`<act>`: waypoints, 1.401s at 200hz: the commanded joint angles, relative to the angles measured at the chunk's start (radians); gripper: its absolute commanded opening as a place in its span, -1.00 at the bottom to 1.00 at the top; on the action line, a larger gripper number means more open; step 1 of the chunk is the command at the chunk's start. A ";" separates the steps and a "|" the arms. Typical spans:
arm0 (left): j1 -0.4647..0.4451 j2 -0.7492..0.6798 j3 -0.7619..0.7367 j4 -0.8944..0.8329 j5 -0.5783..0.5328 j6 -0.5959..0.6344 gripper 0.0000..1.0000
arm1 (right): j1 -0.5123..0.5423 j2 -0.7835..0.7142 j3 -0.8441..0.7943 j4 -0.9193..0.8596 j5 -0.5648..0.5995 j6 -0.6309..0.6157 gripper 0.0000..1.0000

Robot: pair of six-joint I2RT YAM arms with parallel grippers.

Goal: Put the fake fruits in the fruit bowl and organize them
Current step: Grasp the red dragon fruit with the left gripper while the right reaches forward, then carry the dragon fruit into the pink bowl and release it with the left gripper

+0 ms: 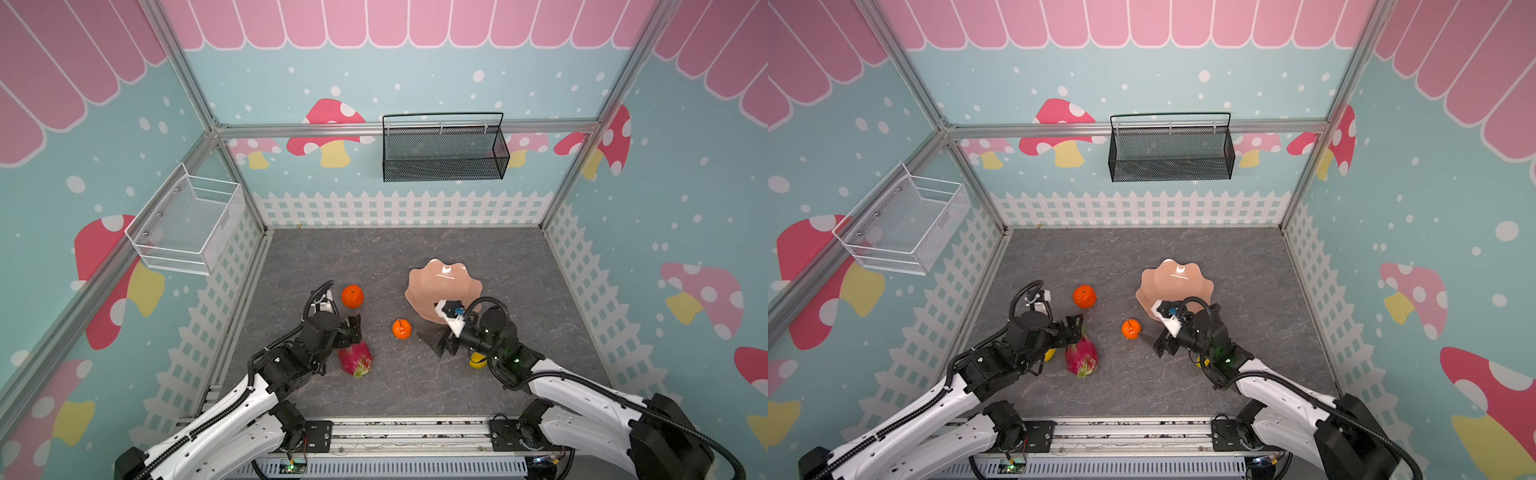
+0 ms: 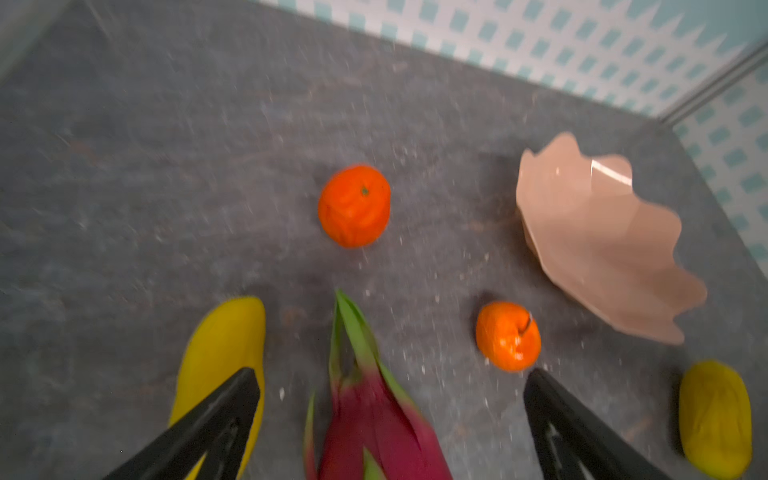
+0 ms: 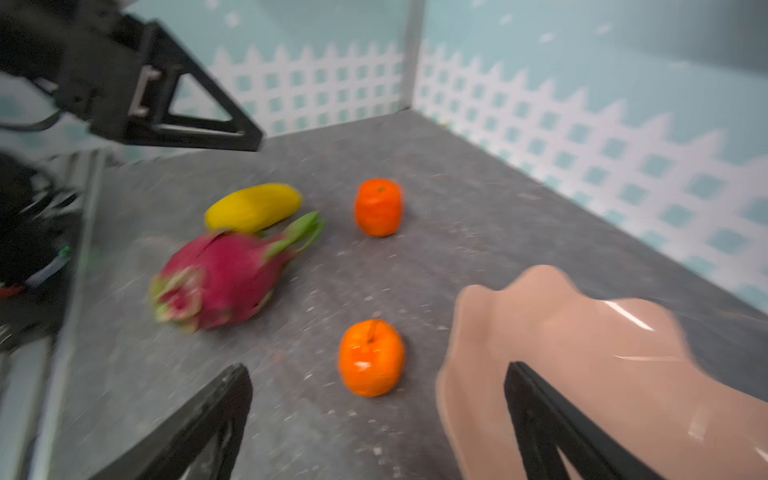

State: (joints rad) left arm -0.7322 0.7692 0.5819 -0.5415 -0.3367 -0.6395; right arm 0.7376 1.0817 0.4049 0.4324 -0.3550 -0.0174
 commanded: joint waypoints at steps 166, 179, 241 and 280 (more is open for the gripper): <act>-0.107 0.275 -0.117 0.137 0.101 -0.198 0.63 | 0.129 0.012 0.032 -0.095 0.036 -0.107 0.96; -0.107 0.251 -0.097 0.113 0.110 -0.189 0.49 | 0.091 -0.018 0.020 -0.084 0.056 -0.063 0.96; -0.108 0.195 0.188 0.069 0.202 -0.032 0.34 | -0.191 -0.144 -0.053 -0.020 0.027 0.156 0.96; -0.097 0.622 0.605 0.041 0.238 0.197 0.35 | -0.391 -0.180 -0.092 -0.014 -0.007 0.296 0.96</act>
State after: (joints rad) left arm -0.8364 1.1667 0.9890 -0.5026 -0.1413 -0.6151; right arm 0.4519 0.9333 0.3489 0.3935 -0.3424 0.1551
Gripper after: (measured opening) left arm 0.764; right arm 0.983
